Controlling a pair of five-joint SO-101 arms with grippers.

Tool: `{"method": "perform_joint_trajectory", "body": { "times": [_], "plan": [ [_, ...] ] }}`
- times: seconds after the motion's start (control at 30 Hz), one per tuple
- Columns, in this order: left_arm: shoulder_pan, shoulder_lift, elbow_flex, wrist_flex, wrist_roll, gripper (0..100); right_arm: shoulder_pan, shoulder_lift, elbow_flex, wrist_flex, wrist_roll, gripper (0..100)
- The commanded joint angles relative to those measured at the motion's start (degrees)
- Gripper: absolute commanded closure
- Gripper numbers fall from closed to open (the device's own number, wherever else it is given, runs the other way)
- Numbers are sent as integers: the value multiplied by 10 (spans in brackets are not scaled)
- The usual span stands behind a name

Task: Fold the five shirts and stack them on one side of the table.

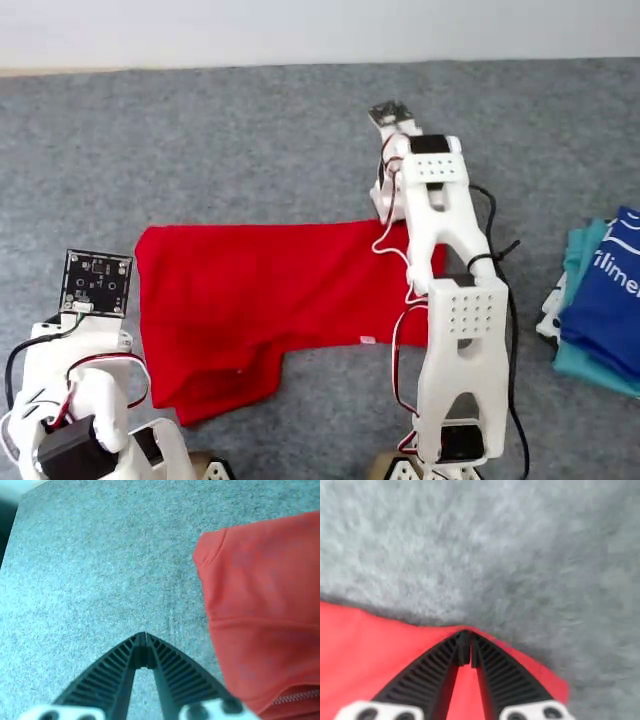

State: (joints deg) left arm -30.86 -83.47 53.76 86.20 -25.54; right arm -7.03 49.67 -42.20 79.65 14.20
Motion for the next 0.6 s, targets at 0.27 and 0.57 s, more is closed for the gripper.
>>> {"method": "perform_joint_trajectory", "body": {
  "times": [0.27,0.57],
  "plan": [
    [-3,-4,-2,-11,1,997,28,-7,-233,231,9,984],
    [-3,-4,-2,-11,1,997,91,3,-149,231,9,983]
  ]
}}
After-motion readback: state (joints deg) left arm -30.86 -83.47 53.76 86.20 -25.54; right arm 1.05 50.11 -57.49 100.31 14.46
